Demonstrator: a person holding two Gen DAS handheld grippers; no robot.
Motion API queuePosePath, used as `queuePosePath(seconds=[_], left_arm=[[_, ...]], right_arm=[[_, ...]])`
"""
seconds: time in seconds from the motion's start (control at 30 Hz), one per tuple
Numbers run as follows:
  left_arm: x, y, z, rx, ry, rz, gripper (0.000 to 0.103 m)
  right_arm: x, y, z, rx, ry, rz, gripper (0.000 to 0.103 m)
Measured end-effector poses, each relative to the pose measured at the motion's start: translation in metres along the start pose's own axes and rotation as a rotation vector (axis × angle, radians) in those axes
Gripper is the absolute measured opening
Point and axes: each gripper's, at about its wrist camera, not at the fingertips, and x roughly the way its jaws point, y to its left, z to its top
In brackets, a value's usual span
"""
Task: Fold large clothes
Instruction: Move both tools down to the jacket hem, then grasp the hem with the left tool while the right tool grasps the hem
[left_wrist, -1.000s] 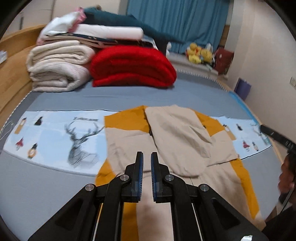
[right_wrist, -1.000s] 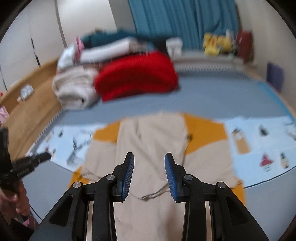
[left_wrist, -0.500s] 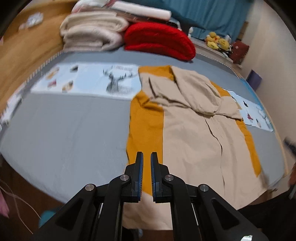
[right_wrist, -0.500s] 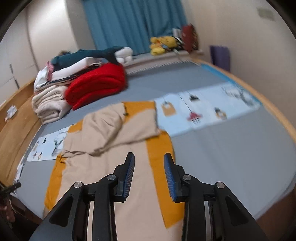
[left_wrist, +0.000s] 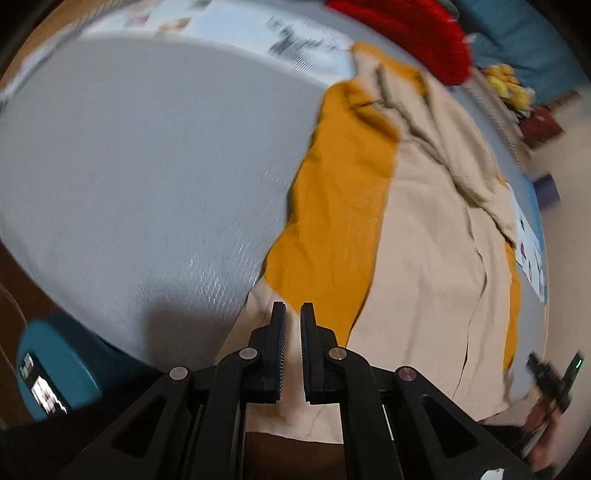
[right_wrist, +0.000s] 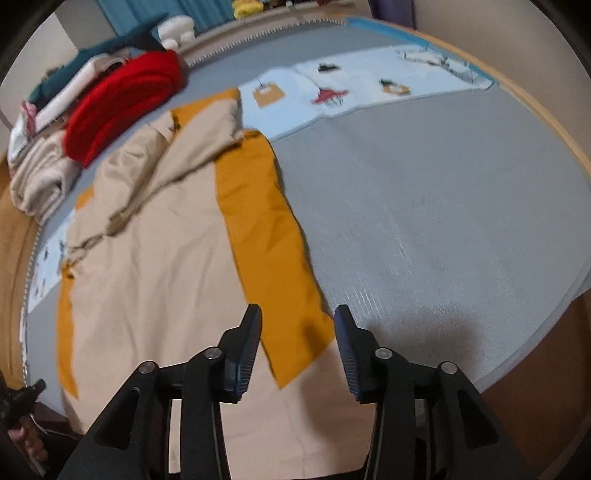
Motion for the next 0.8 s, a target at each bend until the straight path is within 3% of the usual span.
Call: queuePosePath(seconds=[0.07,0.13,0.4,0.73,0.77,0.8], left_arm=[[0.003,0.001,0.003,-0.004,0.009,-0.003,0.01],[0.009,0.002,0.005,-0.022,0.034,-0.005,0.023],[0.03,0.006,0.006,-0.007,0.088,0.102,0.038],[0.051,-0.005,-0.001,0.097,0.12,0.208,0.037],[0.052,-0.009,-0.002,0.114,0.115,0.215,0.035],[0.052,-0.012,-0.004,0.137,0.109,0.22,0.024]], right_arm=[[0.012,-0.005,-0.002,0.008,0.046,-0.028,0.046],[0.024,-0.01,-0.005,0.02,0.091,-0.049,0.046],[0.054,-0.027,-0.016,0.066,0.217,-0.109,0.046],[0.058,-0.019,-0.026,-0.002,0.241,-0.143,0.046],[0.058,-0.017,-0.027,-0.012,0.239,-0.129,0.038],[0.06,-0.012,-0.025,-0.017,0.237,-0.12,0.023]])
